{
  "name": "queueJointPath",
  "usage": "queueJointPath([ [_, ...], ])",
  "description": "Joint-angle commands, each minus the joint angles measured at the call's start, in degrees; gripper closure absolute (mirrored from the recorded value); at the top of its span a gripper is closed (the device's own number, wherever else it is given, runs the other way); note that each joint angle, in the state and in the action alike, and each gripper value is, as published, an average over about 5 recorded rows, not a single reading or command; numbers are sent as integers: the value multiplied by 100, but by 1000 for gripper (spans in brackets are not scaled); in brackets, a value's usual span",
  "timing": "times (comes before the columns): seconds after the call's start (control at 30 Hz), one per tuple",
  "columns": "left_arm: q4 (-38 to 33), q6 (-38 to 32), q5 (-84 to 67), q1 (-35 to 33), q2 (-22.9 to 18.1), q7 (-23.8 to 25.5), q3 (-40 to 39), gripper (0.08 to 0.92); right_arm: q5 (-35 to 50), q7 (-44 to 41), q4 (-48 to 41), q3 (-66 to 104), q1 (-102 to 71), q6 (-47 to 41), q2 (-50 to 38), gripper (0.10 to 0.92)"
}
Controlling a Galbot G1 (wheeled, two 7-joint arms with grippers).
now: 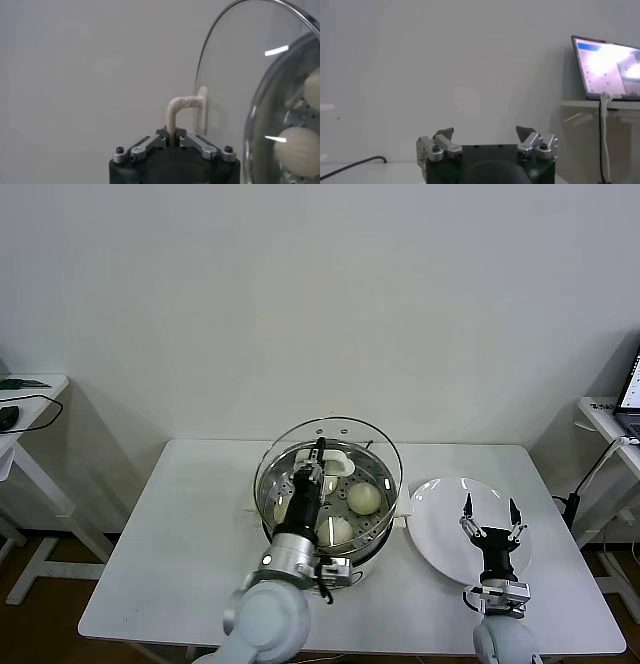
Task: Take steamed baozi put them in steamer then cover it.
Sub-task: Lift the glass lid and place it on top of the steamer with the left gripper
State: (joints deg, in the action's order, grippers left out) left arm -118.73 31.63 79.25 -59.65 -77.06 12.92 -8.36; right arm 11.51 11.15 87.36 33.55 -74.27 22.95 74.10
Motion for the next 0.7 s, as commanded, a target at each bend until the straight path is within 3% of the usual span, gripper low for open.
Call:
queueJointPath([
  [0.03, 732, 315, 657, 243, -449, 406, -402, 803, -6, 0, -45, 4, 25, 1, 11, 203],
  [0.7, 1133, 142, 1416, 80, -752, 454, -127, 803, -18, 0, -59, 4, 67, -5, 16, 203],
])
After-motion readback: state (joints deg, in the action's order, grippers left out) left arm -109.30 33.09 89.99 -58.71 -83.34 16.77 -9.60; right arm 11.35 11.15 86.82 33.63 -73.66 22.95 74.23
